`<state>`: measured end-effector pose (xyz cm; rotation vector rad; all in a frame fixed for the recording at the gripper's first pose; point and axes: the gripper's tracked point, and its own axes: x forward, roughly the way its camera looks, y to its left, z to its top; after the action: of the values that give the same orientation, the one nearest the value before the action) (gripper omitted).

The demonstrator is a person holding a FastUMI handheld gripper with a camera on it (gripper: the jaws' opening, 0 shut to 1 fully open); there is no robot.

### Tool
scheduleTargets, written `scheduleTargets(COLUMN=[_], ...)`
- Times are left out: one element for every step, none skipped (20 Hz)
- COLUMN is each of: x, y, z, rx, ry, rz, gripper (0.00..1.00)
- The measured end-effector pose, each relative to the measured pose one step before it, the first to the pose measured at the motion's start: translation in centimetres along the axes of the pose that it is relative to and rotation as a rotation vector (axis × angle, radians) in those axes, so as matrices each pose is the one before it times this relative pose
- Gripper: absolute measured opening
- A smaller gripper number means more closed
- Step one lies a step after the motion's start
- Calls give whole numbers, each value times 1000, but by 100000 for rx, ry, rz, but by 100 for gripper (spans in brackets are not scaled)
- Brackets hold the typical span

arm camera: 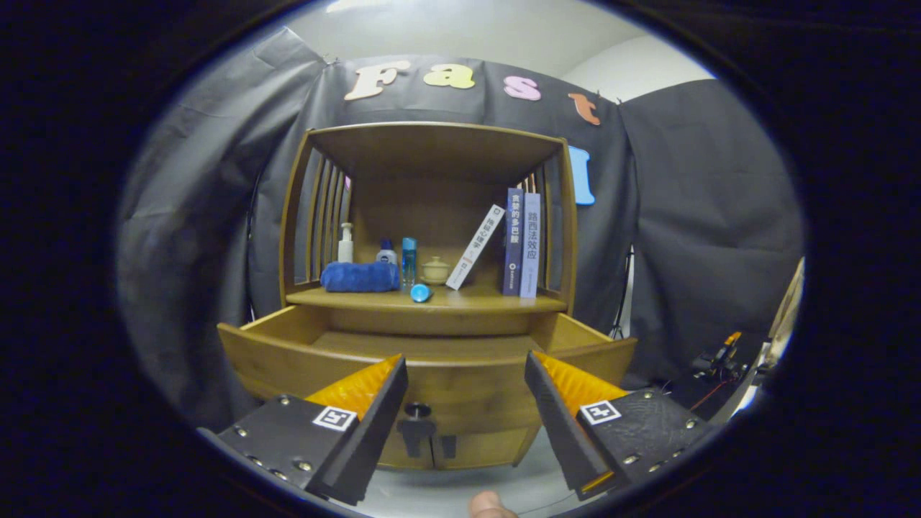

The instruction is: Pull open the drawer, take out the items inside it, and place them on the countertop above the cabinet.

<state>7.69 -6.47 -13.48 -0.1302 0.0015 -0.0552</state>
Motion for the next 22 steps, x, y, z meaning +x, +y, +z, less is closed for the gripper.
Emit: scheduleTargets(x=[-627, -571, -668, -619, -584, -378, -286, -272, -93, 29, 134, 282, 114, 192, 326, 821, 685, 658, 808, 648, 498, 349], y=[47, -111, 36, 36, -140, -52, 219, 164, 184, 379, 326, 261, 244, 285, 293, 356, 228, -191, -197, 200, 100, -134], z=[-1038, -845, -358, -216, -15, -99, -315, -663, -320, -341, -253, -29, -23, -182, -175, -154, 7, -126, -236, -292, -176, -152], rx=[-185, 1759, 2677, 2992, 1891, 916, -671, -1523, -1782, -1831, -1672, -1217, -907, -348, 73, -162, -854, -1256, -254, 467, 995, 1950], ry=[2361, 2249, 1472, 580, -720, -728, 60, 349, 353, 339, 446, -127, -316, 115, 445, 291, -499, 49, 973, 540, 710, 392], rz=[1463, 918, 1462, 1230, 429, 941, 1841, 1350, 1697, 1564, 1118, 621, 314, 8, 297, 758, 2, -1069, -1449, -90, -685, -1124], gripper=[97, 97, 97, 97, 97, 97, 97, 97, 97, 97, 97, 97, 97, 97, 97, 97, 97, 97, 97, 97, 97, 97])
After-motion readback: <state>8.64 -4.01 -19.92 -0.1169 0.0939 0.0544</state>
